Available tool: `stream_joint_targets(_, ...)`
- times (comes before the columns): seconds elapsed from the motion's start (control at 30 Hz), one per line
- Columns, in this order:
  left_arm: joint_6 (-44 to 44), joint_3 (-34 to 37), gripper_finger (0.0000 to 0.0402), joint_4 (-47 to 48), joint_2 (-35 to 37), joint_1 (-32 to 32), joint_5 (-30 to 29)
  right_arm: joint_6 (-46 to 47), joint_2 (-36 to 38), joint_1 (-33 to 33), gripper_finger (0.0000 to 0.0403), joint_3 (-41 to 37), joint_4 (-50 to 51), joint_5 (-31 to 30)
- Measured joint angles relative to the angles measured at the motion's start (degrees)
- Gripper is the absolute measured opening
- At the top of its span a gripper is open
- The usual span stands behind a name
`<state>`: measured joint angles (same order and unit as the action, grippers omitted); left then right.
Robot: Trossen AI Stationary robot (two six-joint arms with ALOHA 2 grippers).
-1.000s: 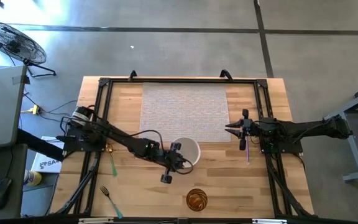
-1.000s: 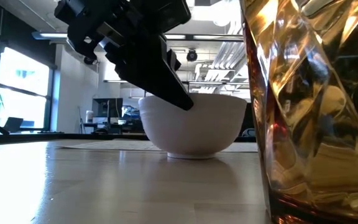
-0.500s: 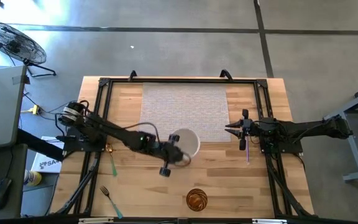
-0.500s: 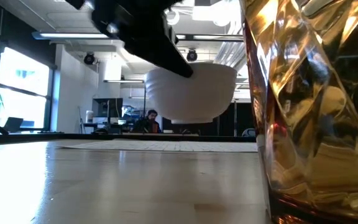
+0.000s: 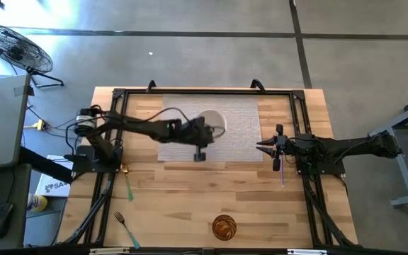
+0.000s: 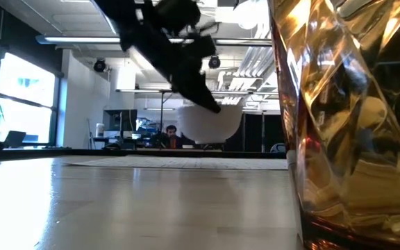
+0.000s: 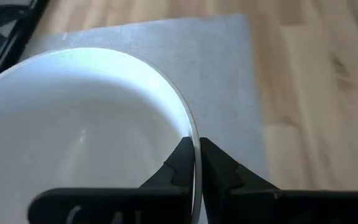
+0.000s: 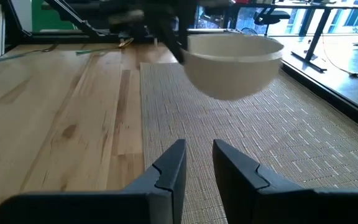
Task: Pick & Place Utensil
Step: Put the white bowl on the center of the gray mat
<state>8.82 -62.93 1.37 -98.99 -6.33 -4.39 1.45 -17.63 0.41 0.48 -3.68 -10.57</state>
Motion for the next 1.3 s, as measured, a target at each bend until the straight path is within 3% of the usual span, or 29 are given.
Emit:
stream_joint_targets(0.37,0.3,0.1,0.0005,-5.6,-5.4,-7.6,4.6,0.0,-0.4,0.0,0.0074,0.0,-0.2,0.0)
stream_joint_targets(0.73,3.1,0.0,0.001,-8.2,-8.5,-7.5,5.4,0.0,-0.4,0.0,0.0074,0.0,-0.2,0.0)
stream_joint_targets(1.3,2.7,-2.7,0.0027,-4.7,-8.6,-7.5,3.5,0.0,-0.4,0.0,0.0074,0.0,-0.2,0.0)
